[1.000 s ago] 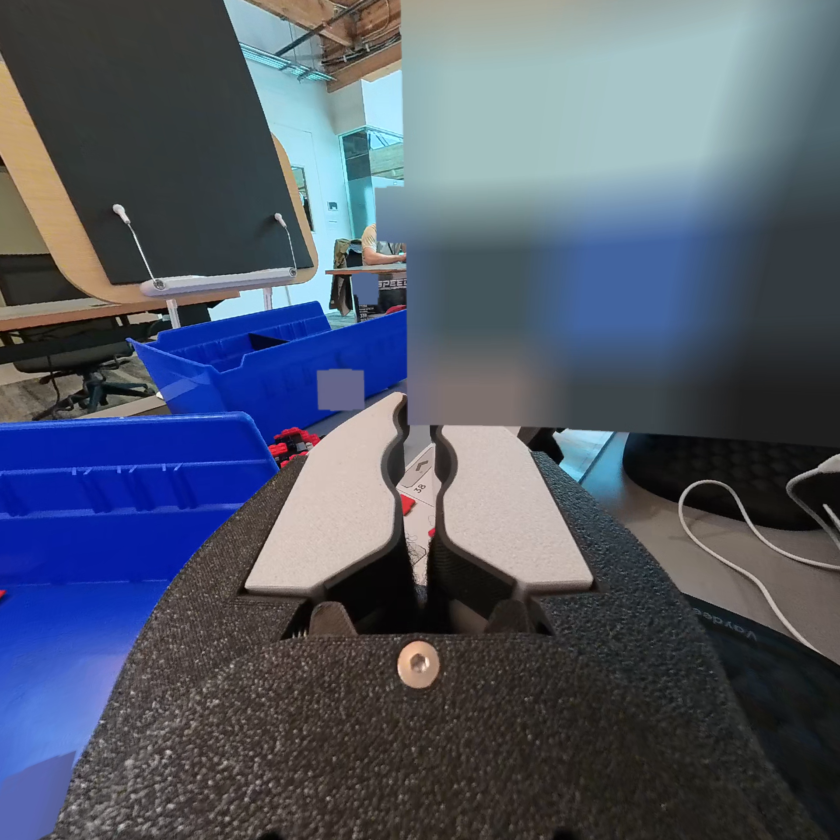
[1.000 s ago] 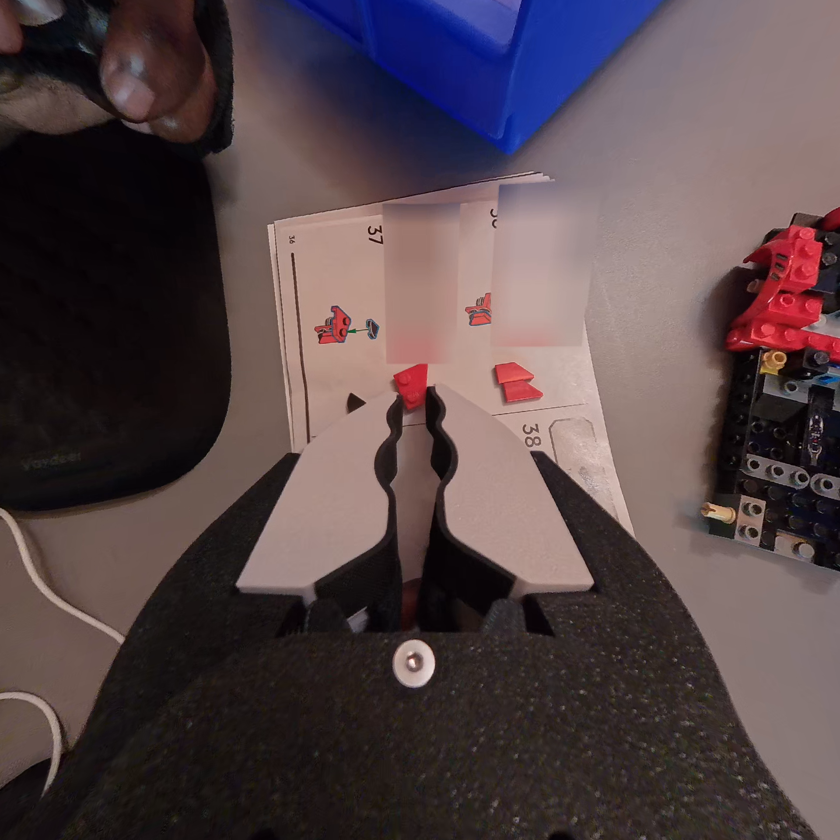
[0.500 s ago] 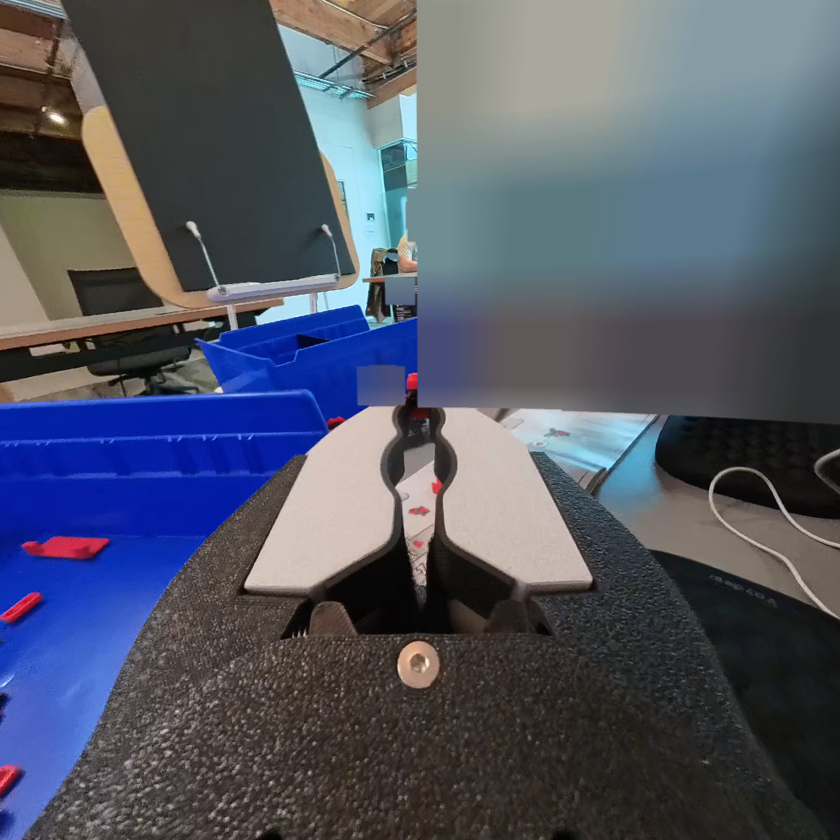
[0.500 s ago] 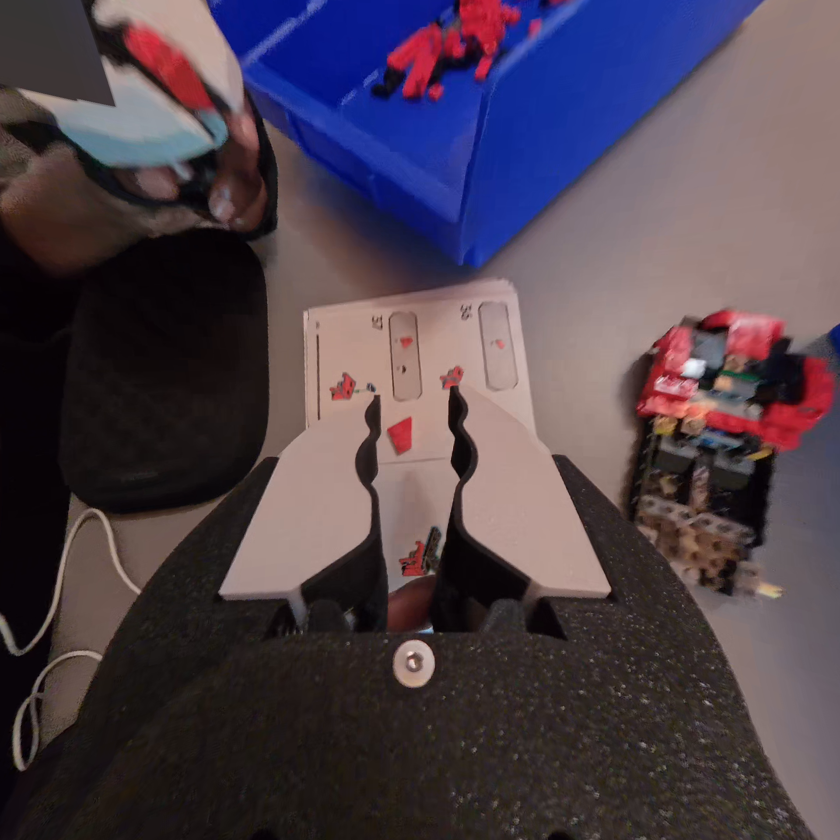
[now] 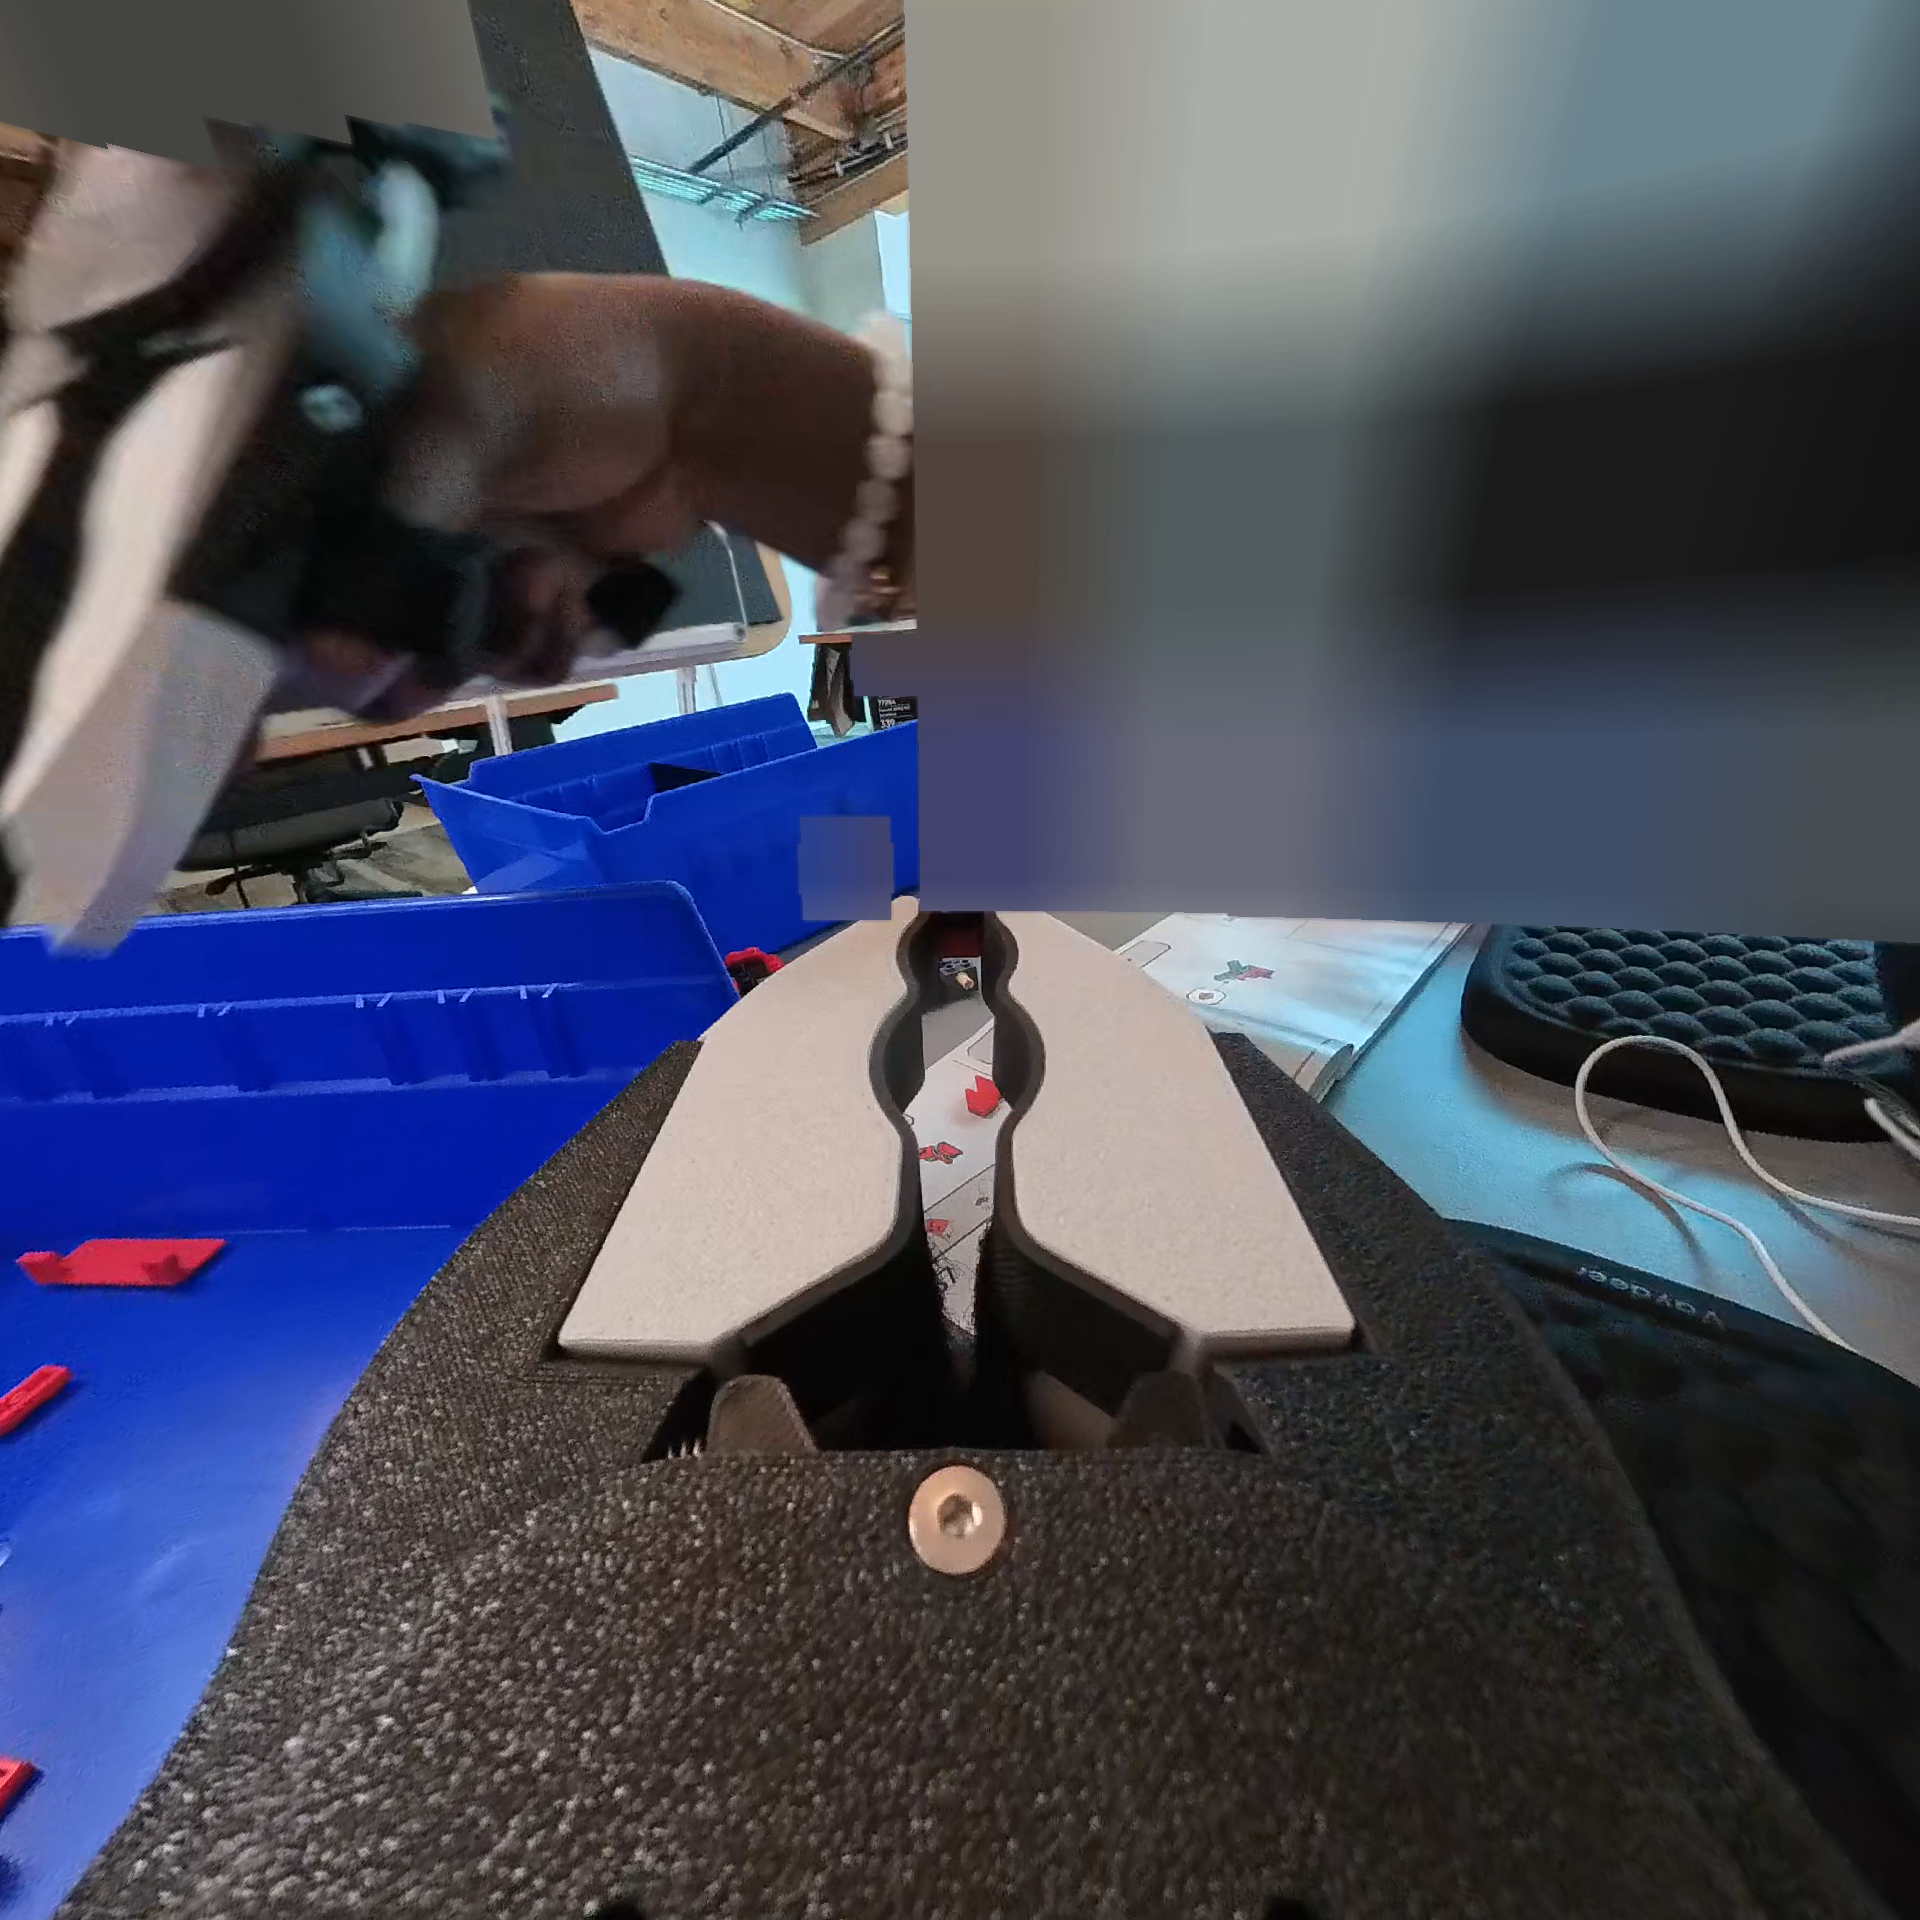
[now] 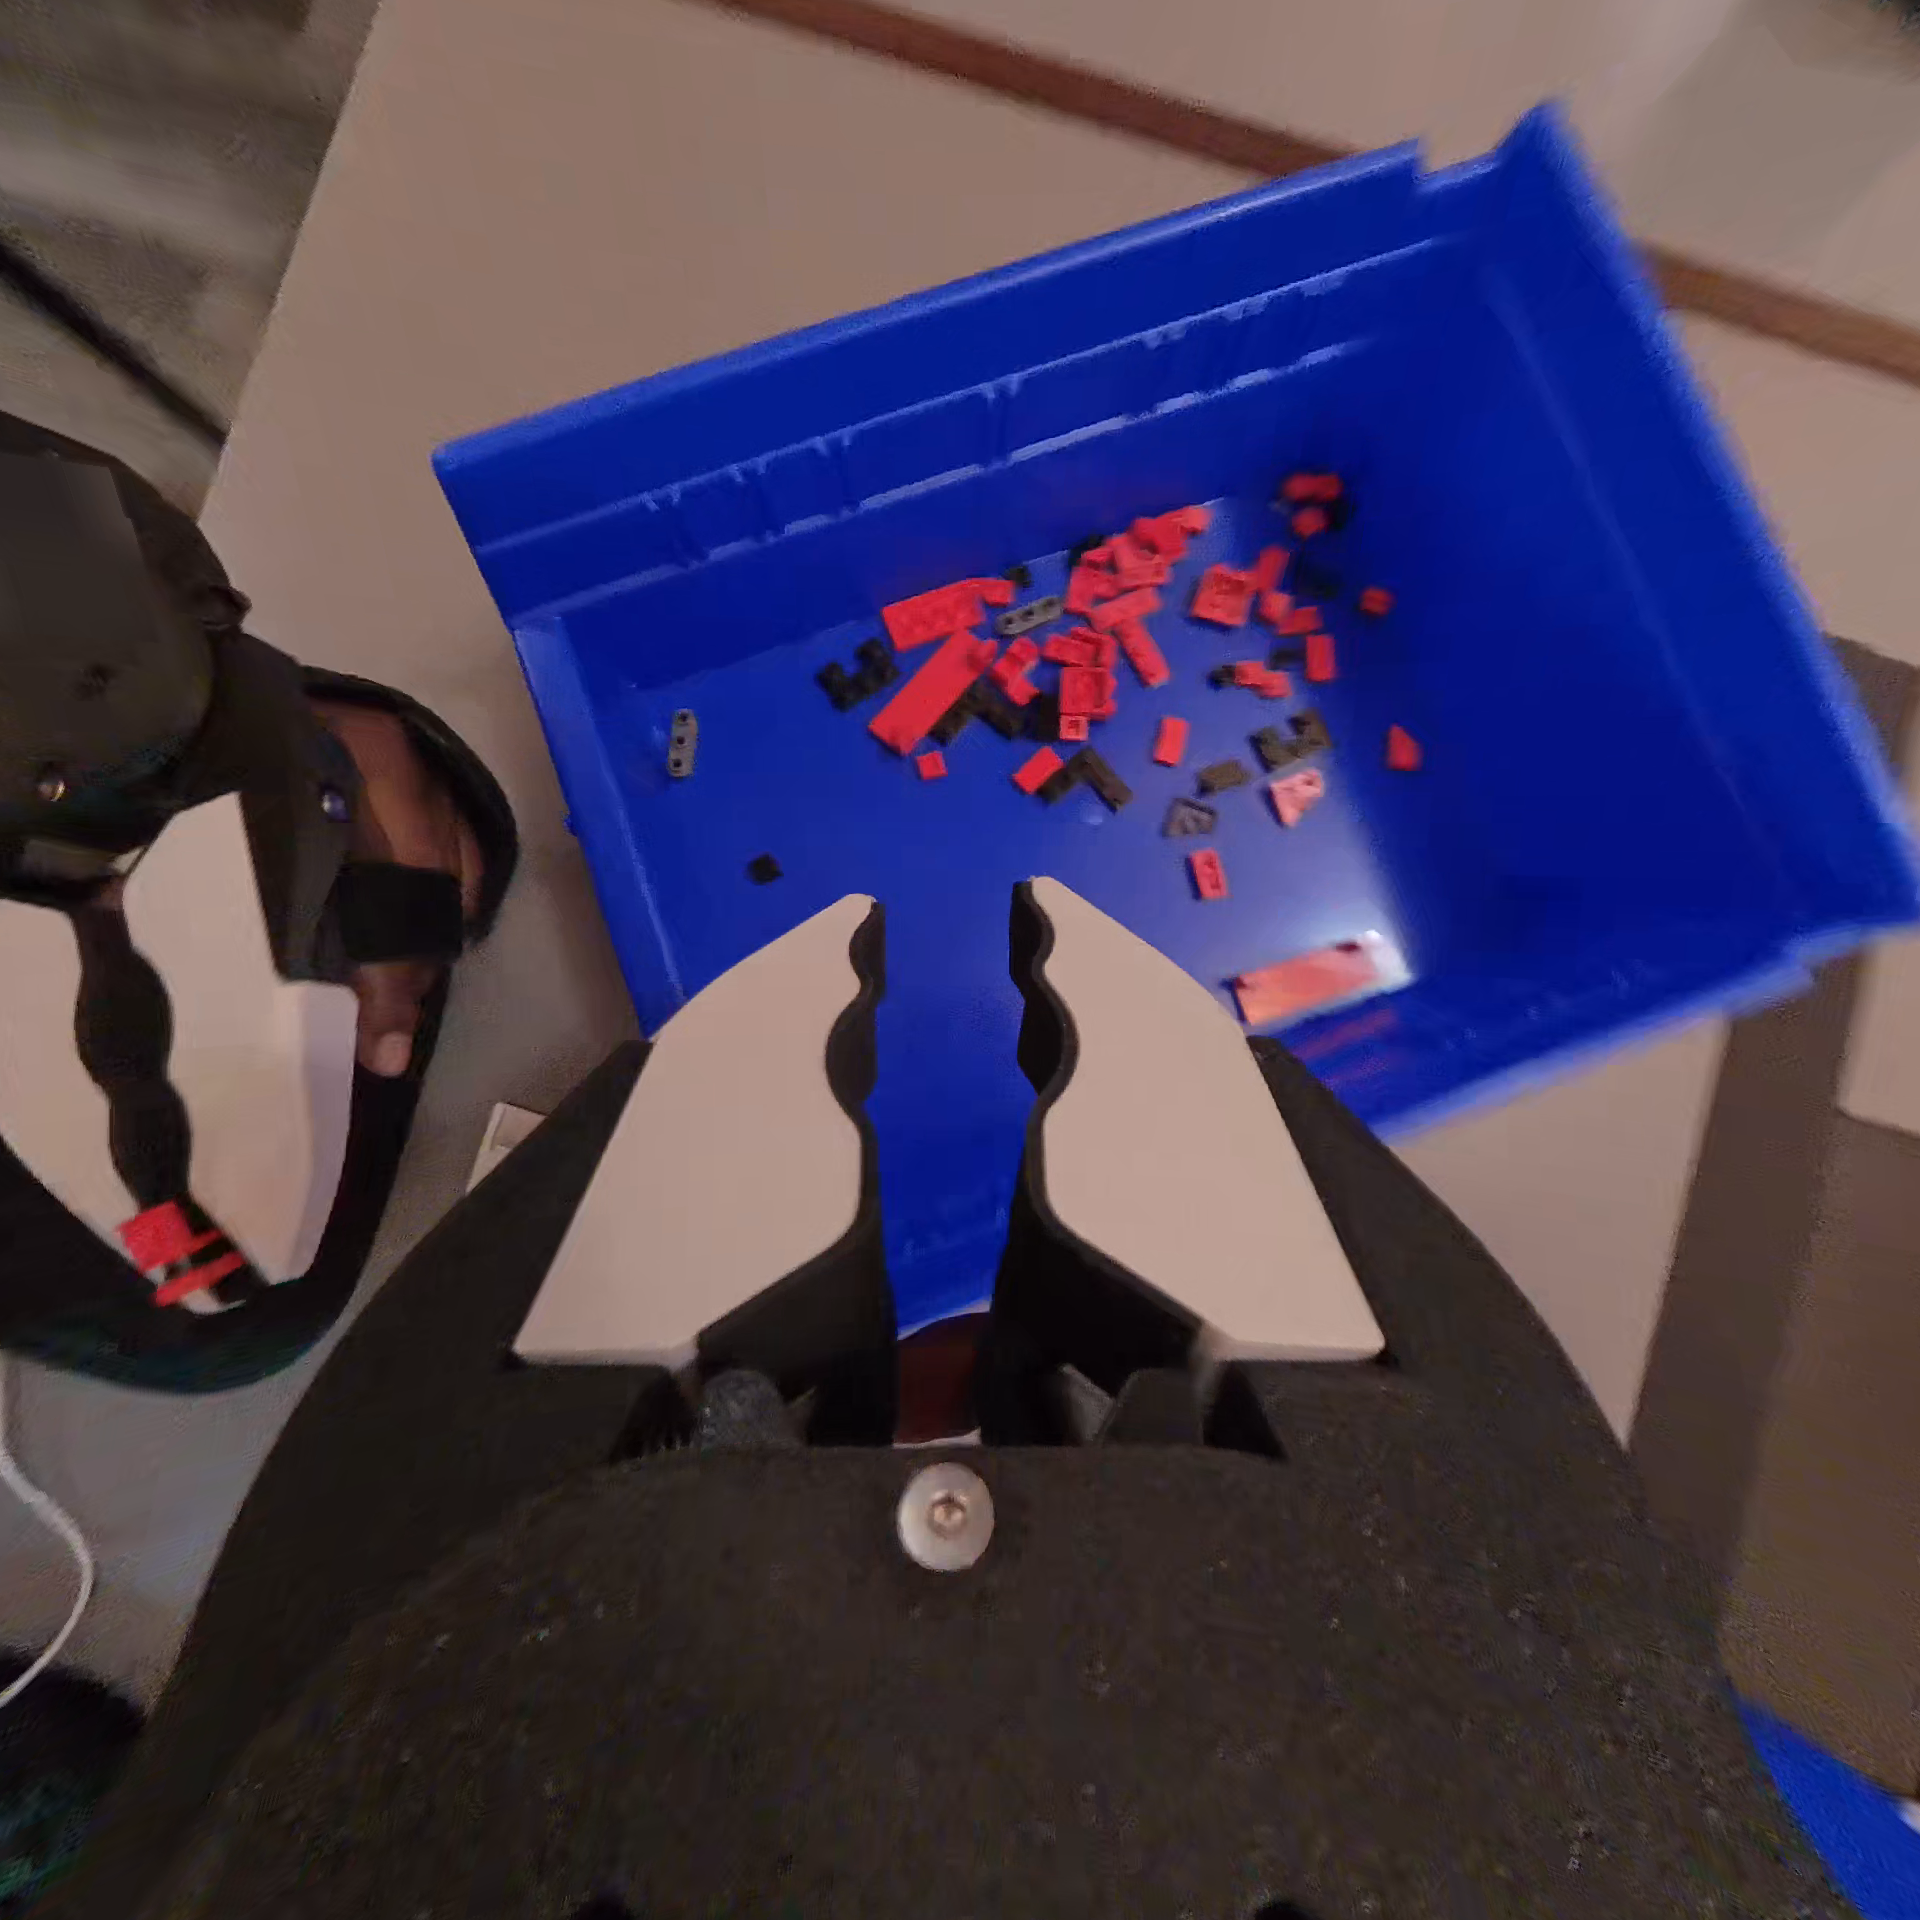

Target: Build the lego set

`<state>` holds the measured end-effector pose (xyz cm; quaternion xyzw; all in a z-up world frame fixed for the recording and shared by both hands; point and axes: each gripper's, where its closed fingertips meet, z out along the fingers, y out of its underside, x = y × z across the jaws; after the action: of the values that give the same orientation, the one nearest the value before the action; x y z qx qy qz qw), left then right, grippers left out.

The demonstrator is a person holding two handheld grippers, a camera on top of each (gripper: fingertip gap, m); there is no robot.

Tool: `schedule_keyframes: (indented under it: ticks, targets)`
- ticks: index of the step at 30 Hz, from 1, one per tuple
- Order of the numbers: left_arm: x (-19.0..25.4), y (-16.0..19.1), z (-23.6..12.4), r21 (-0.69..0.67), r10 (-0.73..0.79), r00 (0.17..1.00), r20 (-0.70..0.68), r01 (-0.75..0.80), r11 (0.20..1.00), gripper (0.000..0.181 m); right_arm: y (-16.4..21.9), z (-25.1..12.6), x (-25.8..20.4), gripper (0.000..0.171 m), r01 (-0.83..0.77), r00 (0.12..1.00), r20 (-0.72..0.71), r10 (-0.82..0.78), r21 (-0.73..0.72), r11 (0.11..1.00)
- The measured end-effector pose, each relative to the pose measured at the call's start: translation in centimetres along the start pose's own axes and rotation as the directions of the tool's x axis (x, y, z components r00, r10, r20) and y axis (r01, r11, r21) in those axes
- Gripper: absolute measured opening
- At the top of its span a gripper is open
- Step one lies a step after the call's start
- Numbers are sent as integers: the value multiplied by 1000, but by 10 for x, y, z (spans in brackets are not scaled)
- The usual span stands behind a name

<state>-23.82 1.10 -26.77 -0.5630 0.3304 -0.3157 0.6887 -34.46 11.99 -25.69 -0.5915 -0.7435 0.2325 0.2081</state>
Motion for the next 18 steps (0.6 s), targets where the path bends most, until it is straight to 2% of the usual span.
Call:
schedule_keyframes:
  ticks: [3,6,8,11,18]
  targets:
    - [1,0,0,-4,17,1000,-1,-17,1000,7,-4,39,9,21,66,994,99,-52,-142,988]
    - [2,2,0,-15,30,1000,-2,-30,999,7,-7,75,-1,17,173,960,250,-128,-171,970]
    - [3,3,0,-19,33,999,-6,-34,999,7,-4,93,-1,17,257,938,288,-194,-200,945]
    - [3,3,0,-17,31,1000,-6,-31,999,7,-1,108,9,17,346,919,279,-277,-240,907]
    - [5,2,1,-16,28,999,-16,-28,999,7,-11,120,45,17,312,942,209,-262,-258,914]
